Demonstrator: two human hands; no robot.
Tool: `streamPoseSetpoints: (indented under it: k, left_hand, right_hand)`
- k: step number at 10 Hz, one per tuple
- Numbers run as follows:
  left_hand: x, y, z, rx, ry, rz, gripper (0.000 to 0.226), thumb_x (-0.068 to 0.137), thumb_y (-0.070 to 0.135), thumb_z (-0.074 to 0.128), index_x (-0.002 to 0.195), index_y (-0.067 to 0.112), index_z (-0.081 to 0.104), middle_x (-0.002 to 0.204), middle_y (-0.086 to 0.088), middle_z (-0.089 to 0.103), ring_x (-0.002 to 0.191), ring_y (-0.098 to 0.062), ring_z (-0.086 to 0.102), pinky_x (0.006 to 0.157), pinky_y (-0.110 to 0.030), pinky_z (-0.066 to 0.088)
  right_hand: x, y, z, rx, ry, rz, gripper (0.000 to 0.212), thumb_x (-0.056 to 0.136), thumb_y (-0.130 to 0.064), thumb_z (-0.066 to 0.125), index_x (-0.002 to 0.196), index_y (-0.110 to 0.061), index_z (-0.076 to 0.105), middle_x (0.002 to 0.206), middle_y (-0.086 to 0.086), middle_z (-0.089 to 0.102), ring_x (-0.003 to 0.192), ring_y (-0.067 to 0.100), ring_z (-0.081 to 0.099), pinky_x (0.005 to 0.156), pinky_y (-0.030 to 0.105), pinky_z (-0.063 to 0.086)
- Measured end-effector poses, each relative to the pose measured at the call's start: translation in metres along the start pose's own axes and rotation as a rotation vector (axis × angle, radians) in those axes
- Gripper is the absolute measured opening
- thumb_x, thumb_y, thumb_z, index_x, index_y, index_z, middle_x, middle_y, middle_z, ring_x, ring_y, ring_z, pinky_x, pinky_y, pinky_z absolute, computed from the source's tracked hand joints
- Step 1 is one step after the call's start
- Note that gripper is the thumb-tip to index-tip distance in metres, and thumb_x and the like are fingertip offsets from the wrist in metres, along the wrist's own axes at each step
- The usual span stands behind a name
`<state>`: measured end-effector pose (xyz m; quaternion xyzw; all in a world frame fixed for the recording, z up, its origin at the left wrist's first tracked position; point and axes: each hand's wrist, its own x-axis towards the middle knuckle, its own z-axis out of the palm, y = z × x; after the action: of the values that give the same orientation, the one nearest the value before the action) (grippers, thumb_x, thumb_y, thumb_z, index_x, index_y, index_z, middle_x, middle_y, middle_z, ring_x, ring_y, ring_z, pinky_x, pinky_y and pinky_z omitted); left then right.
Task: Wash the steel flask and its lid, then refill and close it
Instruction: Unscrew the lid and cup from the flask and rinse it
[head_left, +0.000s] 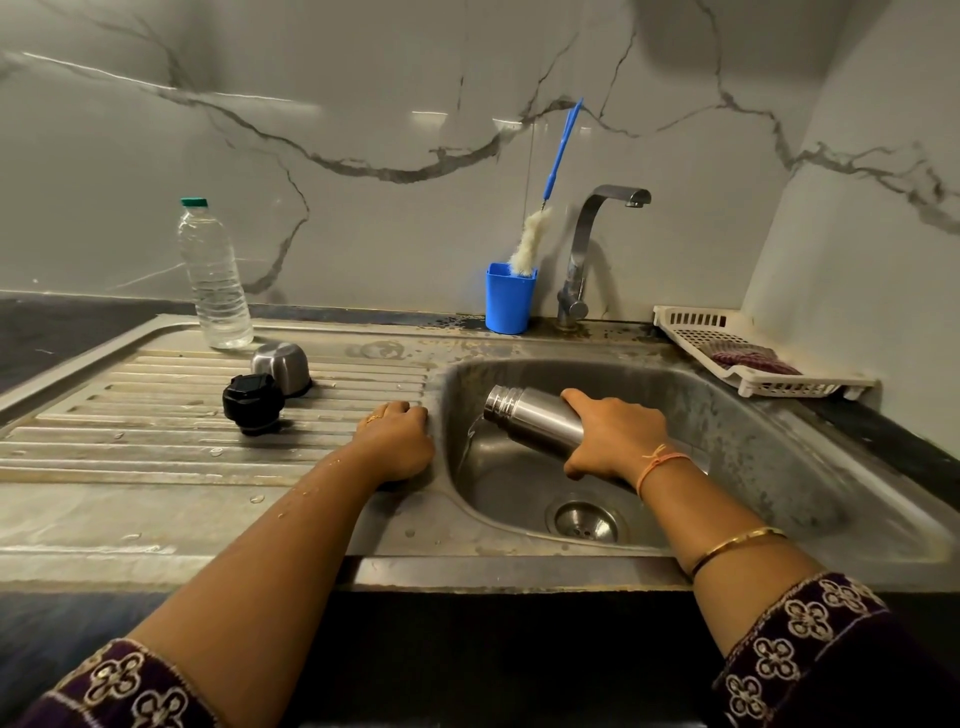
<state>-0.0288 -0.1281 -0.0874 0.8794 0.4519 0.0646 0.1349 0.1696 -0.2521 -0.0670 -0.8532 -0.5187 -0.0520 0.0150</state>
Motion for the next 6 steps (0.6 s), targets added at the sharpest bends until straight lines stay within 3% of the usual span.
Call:
streamPoseSetpoints:
  k: [6]
  left_hand:
    - [-0.0007,-0.0001,-0.0006,0.007,-0.004,0.007,0.047,0.098,0.024,0.04,0.143,0.011,0.035,0.147,-0.013,0.034,0.135,-0.031,0.031,0.113,-0.044,0.026]
  right_hand:
    - [0.0022,0.0004,0.0015,-0.01,-0.003,0.003,0.084,0.072,-0.043,0.073,0.141,-0.034,0.027,0.117,0.003,0.058,0.102,0.024,0.058,0.079,0.036,0.046]
